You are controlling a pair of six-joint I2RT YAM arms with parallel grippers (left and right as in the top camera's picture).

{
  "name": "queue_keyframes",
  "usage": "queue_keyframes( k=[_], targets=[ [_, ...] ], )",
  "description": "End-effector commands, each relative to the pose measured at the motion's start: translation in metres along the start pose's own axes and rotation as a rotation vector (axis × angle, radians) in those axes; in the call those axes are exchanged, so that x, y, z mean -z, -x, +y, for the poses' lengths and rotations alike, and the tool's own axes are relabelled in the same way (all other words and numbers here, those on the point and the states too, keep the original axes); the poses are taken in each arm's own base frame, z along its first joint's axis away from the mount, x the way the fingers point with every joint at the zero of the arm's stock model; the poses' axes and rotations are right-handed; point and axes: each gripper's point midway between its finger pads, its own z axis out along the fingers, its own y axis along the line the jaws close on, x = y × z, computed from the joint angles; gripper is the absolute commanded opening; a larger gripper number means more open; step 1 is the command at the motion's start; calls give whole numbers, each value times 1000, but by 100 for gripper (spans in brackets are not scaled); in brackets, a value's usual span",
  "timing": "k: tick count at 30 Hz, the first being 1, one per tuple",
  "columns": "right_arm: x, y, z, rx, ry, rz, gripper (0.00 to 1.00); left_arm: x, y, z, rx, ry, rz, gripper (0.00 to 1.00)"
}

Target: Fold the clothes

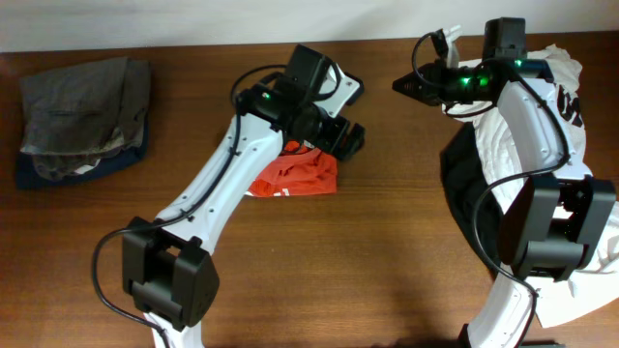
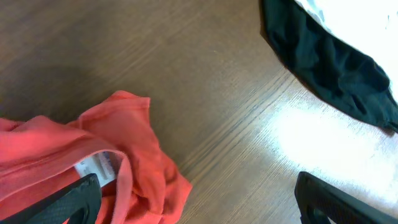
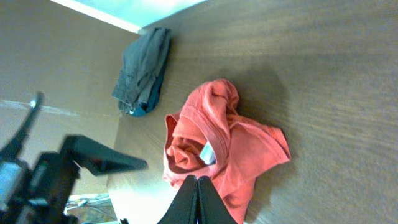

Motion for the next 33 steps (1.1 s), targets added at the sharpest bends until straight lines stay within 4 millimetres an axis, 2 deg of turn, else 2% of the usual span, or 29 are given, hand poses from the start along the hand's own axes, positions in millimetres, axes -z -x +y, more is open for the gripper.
queue_keyframes(
  k=[1, 5, 8, 10, 11, 13, 14, 16, 18, 20, 26, 27, 30, 33],
  targets=[
    [-6, -6, -2, 31, -41, 23, 4, 37, 29, 36, 59, 89, -94, 99],
    [-18, -19, -4, 57, -95, 74, 4, 93, 48, 87, 155, 205, -191, 99],
    [-35, -33, 0, 119, -139, 134, 4, 134, 51, 126, 251, 284, -255, 99],
    [-49, -43, 2, 181, -183, 178, 4, 157, 47, 150, 316, 324, -289, 99],
    [-62, -53, 5, 256, -220, 220, 4, 173, 39, 172, 380, 356, -311, 99],
    [-80, -65, 10, 362, -278, 273, 4, 189, 26, 197, 453, 390, -325, 99],
    [-88, -69, 12, 405, -304, 292, 9, 195, 19, 207, 483, 404, -327, 99],
    [-103, -78, 18, 500, -349, 329, 28, 209, 3, 229, 540, 439, -325, 99],
    [-118, -85, 25, 580, -392, 349, 41, 219, -10, 243, 577, 463, -321, 99],
    [-132, -88, 33, 641, -416, 349, 47, 227, -20, 254, 606, 482, -319, 99],
    [-169, -100, 68, 774, -388, 326, 50, 237, -36, 267, 647, 506, -313, 99],
    [-178, -107, 76, 796, -371, 332, 49, 237, -38, 268, 652, 507, -307, 99],
    [-190, -121, 83, 816, -351, 359, 49, 237, -39, 268, 649, 509, -301, 99],
    [-201, -139, 82, 860, -352, 411, 49, 238, -40, 268, 645, 518, -298, 99]
  ],
)
